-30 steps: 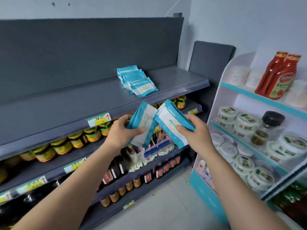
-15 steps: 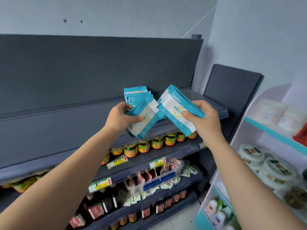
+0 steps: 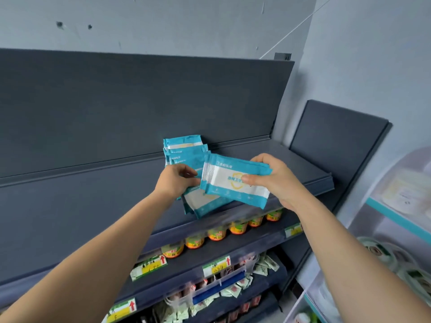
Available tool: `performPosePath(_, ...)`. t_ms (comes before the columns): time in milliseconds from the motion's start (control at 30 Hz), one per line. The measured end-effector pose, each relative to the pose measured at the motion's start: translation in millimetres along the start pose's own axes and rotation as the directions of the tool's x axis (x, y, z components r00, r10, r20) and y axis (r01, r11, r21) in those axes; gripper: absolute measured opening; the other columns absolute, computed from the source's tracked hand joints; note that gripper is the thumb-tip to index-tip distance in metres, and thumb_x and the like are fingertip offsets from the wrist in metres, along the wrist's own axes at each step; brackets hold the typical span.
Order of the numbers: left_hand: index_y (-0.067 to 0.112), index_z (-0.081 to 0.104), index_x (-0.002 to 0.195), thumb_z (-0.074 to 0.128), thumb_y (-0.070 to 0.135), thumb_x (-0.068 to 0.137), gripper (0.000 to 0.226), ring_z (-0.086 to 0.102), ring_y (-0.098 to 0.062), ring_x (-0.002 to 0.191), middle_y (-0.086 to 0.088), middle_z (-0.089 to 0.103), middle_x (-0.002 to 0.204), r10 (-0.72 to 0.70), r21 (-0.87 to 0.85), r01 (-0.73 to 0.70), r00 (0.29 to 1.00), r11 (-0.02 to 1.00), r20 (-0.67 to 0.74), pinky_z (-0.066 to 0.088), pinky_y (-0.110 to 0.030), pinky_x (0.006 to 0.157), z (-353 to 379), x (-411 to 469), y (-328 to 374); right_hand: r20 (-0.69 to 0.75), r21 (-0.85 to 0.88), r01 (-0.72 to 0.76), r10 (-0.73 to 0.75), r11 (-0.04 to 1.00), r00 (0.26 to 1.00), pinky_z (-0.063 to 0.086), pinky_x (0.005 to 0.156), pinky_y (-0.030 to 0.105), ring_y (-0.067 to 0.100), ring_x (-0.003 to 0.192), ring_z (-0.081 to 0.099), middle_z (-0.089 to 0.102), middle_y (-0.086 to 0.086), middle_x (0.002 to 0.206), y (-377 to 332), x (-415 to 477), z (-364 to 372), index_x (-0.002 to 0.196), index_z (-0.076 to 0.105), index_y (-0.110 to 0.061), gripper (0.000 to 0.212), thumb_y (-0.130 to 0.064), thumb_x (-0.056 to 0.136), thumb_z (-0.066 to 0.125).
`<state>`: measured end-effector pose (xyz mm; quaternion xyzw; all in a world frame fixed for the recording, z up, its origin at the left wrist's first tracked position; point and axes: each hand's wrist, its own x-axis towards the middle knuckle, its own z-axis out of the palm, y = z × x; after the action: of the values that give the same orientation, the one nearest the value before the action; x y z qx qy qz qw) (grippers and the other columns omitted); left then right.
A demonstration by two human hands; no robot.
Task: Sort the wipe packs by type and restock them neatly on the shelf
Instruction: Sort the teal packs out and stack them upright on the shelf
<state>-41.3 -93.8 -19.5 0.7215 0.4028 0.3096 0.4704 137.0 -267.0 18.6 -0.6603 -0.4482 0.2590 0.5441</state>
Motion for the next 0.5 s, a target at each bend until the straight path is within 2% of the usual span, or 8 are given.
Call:
performPosePath(67, 0.018, 0.064, 0.071, 0.078, 0.002, 0.075, 0.021, 0.062, -0.021, 0.077, -0.003, 0.067, 0.079, 0.012, 0.006, -0.012, 1.0, 1.0, -0.019, 0.057, -0.039, 0.08, 3, 10, -6, 0.095, -0.034, -0.045, 0.048, 0.998, 0.994, 0.053, 0.068, 0.024, 0.012, 0.081, 0.068, 0.07, 0.0, 0.089, 6, 13, 5, 0.09, 0.062, -0.016, 0.028, -0.005, 0.073, 0.081)
performPosePath(200, 0.01, 0.067, 0.08, 0.08, 0.007, 0.074, 0.015, 0.063, -0.018, 0.074, -0.005, 0.068, 0.08, -0.025, -0.069, 0.027, 0.999, 0.997, 0.029, 0.055, -0.032, 0.075, 3, 16, -7, 0.188, -0.04, -0.095, 0.101, 0.995, 0.977, 0.056, 0.084, 0.031, 0.019, 0.093, 0.071, 0.074, 0.004, 0.098, 19, 36, 18, 0.099, 0.067, -0.012, 0.03, -0.004, 0.074, 0.08)
performPosePath(300, 0.014, 0.068, 0.078, 0.076, 0.026, 0.081, 0.014, 0.06, -0.018, 0.075, -0.003, 0.069, 0.081, -0.041, -0.072, 0.036, 0.997, 0.997, -0.068, 0.052, -0.036, 0.073, 1, 16, -11, 0.225, 0.007, -0.124, 0.119, 0.992, 0.967, 0.056, 0.078, 0.026, 0.015, 0.09, 0.071, 0.075, 0.0, 0.096, 27, 49, 30, 0.097, 0.066, -0.014, 0.026, -0.004, 0.077, 0.078)
performPosePath(367, 0.017, 0.068, 0.086, 0.069, 0.05, 0.081, 0.033, 0.061, -0.017, 0.081, -0.004, 0.069, 0.09, -0.037, -0.061, 0.028, 0.987, 0.998, -0.156, 0.049, -0.034, 0.073, 0, 11, -16, 0.253, 0.023, -0.137, 0.127, 0.99, 0.959, 0.055, 0.075, 0.024, 0.012, 0.09, 0.071, 0.074, -0.003, 0.097, 31, 56, 38, 0.099, 0.065, -0.016, 0.026, -0.007, 0.078, 0.077)
performPosePath(433, 0.022, 0.061, 0.114, 0.067, 0.073, 0.063, 0.072, 0.057, -0.017, 0.106, -0.003, 0.058, 0.116, -0.056, -0.053, 0.049, 0.988, 0.997, -0.143, 0.049, -0.033, 0.088, -1, -2, -18, 0.268, 0.024, -0.132, 0.121, 0.991, 0.956, 0.054, 0.076, 0.024, 0.01, 0.09, 0.071, 0.074, -0.005, 0.098, 35, 62, 43, 0.102, 0.064, -0.018, 0.026, -0.012, 0.08, 0.077)
performPosePath(500, 0.032, 0.036, 0.141, 0.072, 0.075, 0.042, 0.113, 0.031, -0.018, 0.135, 0.003, 0.031, 0.141, -0.082, 0.016, 0.083, 0.996, 0.996, -0.045, 0.035, -0.042, 0.111, 0, -14, -18, 0.262, 0.014, -0.11, 0.103, 0.994, 0.96, 0.053, 0.075, 0.025, 0.01, 0.09, 0.069, 0.073, -0.006, 0.098, 40, 65, 46, 0.101, 0.064, -0.021, 0.023, -0.014, 0.082, 0.076)
